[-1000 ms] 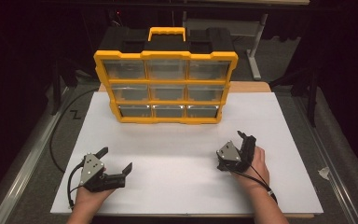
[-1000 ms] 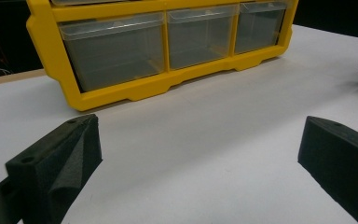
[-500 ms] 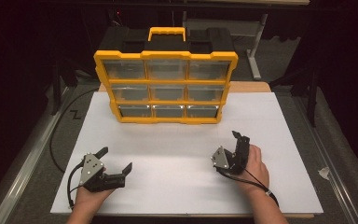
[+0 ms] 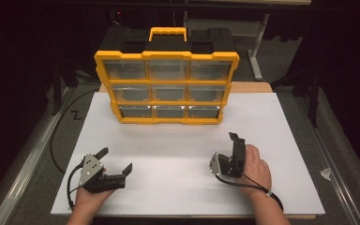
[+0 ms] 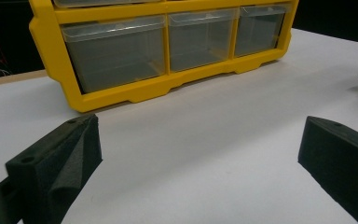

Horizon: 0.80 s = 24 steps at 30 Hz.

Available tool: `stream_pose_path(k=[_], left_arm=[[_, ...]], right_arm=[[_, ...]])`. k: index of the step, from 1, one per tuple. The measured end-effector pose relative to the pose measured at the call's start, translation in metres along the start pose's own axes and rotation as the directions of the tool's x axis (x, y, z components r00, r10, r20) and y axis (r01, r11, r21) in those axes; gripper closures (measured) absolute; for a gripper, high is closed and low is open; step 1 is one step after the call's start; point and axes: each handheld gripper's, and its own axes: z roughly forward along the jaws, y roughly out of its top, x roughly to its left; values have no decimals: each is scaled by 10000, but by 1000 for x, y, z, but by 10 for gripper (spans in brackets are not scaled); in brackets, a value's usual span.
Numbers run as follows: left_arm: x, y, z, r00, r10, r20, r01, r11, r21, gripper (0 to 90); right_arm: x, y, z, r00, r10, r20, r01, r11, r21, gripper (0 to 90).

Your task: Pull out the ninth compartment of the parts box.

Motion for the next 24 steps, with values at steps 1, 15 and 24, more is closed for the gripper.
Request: stream_pose_path(k=[1,15,24], left_arm=[[0,0,0,10000,-1,-1,1,10000,-5,1],[-2,-1,1,9997,258,-54,-258,9997,1,1],[-1,-2,2,9995,319,-85,-317,9992,247,1]], right_arm=[[1,0,0,9999,-76,74,76,10000,-30,17],[4,7,-3,9922,-1149,492,1145,9934,118,72],[7,11,-6,9898,-1072,942,1080,9941,-29,188]])
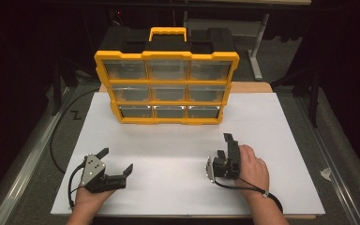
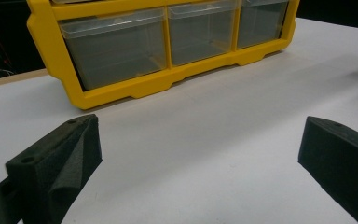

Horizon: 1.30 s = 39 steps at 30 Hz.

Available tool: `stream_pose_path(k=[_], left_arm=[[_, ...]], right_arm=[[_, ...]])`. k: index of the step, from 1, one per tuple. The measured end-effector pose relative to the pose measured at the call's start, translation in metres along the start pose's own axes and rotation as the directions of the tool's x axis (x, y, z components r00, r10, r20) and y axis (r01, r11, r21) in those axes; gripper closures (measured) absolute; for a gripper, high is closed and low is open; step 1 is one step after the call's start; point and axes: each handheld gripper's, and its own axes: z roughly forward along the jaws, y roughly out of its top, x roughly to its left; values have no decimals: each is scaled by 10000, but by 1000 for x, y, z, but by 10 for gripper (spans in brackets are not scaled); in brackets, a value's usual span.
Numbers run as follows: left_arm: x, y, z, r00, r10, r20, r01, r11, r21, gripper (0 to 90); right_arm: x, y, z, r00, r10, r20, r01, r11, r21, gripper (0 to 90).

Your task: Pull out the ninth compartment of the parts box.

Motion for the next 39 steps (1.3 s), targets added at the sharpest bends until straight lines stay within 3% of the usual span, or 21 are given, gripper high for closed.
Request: stream_pose_path(k=[11,18,23,29,30,31,38,39], left_arm=[[2,-1,1,9999,-122,77,122,9999,0,1],[0,0,0,9998,-68,204,71,9999,-147,1],[-4,2,0,9992,244,306,-238,9995,-212,1],[-3,1,2,9994,133,312,-131,9999,-81,1],[-3,1,2,9994,118,313,-116,9999,-73,1],[-3,1,1,9994,116,341,-114,9999,-74,1],[-3,0,3,9994,96,345,-94,9999,-51,1],[-2,-1,4,9993,90,350,-89,10000,-31,1]], right_arm=[[1,10,2,9991,-187,372,192,9997,-125,350],[-10,17,5,9971,-83,761,101,9997,-229,444],[-20,27,10,9952,-60,977,83,9997,-233,506],[-32,39,26,9936,6,1126,22,9997,-244,556],[-31,41,28,9946,259,1009,-249,9996,-114,561],[-33,42,31,9945,14,1050,1,9999,-145,570],[-35,47,51,9947,182,1010,-176,9998,-60,614],[-38,49,55,9936,-109,1122,122,9999,-108,618]])
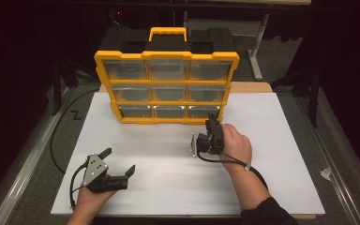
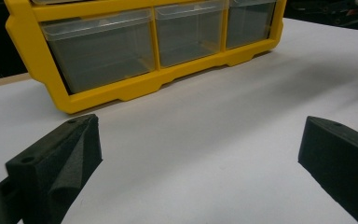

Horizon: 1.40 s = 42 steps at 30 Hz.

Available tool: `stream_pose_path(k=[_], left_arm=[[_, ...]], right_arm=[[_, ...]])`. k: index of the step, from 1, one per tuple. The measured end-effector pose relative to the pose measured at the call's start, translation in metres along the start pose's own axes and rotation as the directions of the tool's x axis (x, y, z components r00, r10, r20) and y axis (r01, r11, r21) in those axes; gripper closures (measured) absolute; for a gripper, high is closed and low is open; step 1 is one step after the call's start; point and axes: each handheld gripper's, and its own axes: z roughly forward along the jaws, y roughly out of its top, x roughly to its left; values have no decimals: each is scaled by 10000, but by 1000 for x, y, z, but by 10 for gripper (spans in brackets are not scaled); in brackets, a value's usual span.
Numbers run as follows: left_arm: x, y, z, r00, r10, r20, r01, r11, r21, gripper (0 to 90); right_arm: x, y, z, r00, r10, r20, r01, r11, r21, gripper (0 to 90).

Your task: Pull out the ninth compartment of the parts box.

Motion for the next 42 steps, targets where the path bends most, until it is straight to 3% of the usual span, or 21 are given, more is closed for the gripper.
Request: stream_pose_path(k=[3,7,11,12,13,14,19,20,27,29,31,34,42], left_arm=[[0,0,0,10000,-11,19,11,10000,-31,1],[0,0,-1,10000,-16,18,16,10000,-79,1],[1,0,-1,10000,-25,-23,25,9999,-104,1],[1,0,-1,10000,-33,-17,33,9999,-106,1],[1,0,-1,10000,-31,-14,31,9999,-107,1],[1,0,-1,10000,-29,-14,29,9999,-99,1],[1,0,-1,9998,5,-186,-8,9999,-151,1],[2,0,-1,9998,-32,-197,29,9999,-155,1],[2,-1,-1,9997,-80,-217,77,9999,-128,1],[2,-1,-1,9998,-65,-210,63,9999,-107,1],[2,-1,-1,9997,-56,-220,53,9999,-109,1],[2,-1,-1,9997,-73,-223,70,9999,-118,1],[3,-1,-1,9997,-108,-228,105,9999,-136,1]], right_arm=[[0,2,8,9998,190,49,-191,9998,96,631],[2,4,20,9999,-106,89,104,9997,200,635],[3,7,29,10000,9,48,-11,9993,375,648],[1,8,32,9998,-202,-92,206,9990,409,653],[5,8,34,10000,70,68,-72,9996,259,656],[5,12,36,9998,-165,-55,167,9992,358,666],[8,15,42,9998,-178,76,177,9997,144,686],[7,16,42,9995,-303,-114,307,9988,376,695],[9,16,48,9993,-374,-11,374,9989,274,733],[9,17,47,9989,-444,-136,450,9979,462,737],[11,17,48,9993,-361,-59,364,9984,425,753],[13,18,49,9972,-729,165,720,9962,485,761],[14,18,51,9968,-713,363,692,9959,576,776]])
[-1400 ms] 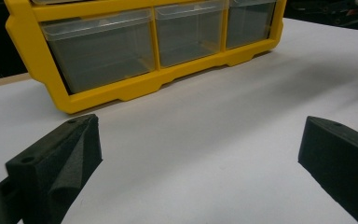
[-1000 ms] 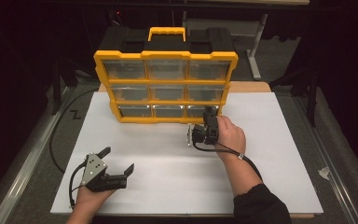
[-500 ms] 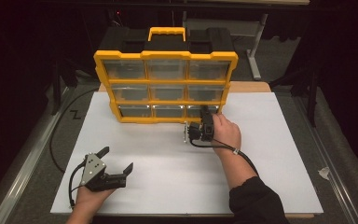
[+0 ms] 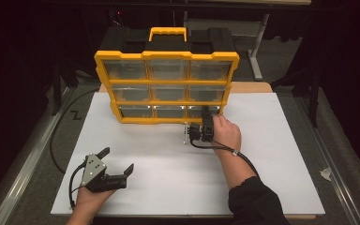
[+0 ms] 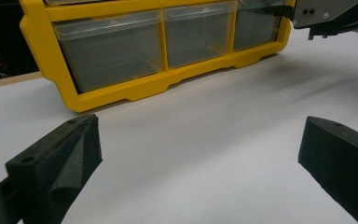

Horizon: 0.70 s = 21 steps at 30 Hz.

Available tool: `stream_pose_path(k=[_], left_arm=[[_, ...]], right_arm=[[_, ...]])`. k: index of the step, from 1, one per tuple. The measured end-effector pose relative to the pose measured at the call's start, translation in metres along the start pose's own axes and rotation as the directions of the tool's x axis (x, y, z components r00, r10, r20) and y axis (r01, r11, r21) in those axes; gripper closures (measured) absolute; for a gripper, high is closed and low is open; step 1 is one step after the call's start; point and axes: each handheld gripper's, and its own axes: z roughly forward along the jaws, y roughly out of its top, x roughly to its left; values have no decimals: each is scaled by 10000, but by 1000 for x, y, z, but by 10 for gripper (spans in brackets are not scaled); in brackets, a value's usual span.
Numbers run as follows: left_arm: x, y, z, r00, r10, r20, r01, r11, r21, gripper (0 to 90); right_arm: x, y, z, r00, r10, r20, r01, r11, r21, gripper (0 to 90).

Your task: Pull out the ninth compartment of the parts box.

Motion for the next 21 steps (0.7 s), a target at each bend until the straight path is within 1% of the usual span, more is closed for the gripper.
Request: stream_pose_path(k=[2,6,7,8,9,10,17,21], left_arm=[[0,0,0,10000,-20,-18,20,10000,-9,1],[0,0,1,10000,-16,5,16,10000,10,1],[0,0,1,10000,-21,9,21,10000,10,1],[0,0,1,10000,-24,7,24,10000,11,1],[1,0,1,10000,-31,10,31,10000,13,1],[1,0,1,10000,-38,12,38,10000,20,1],[1,0,0,10000,-17,-1,17,10000,-13,1],[1,0,0,10000,-19,13,19,10000,19,2]], right_arm=[[1,0,0,10000,83,5,-83,10000,-5,776],[0,1,0,10000,-7,49,7,10000,-22,786],[0,1,0,10000,40,65,-40,10000,-61,787],[0,1,-1,9999,35,109,-35,10000,-53,779],[0,1,-3,9995,48,306,-46,10000,-56,722],[-3,1,-4,9997,88,242,-88,10000,-3,710],[-3,-1,-7,9996,48,284,-46,10000,-81,712],[-2,-1,-11,9998,58,199,-55,9999,-113,745]])
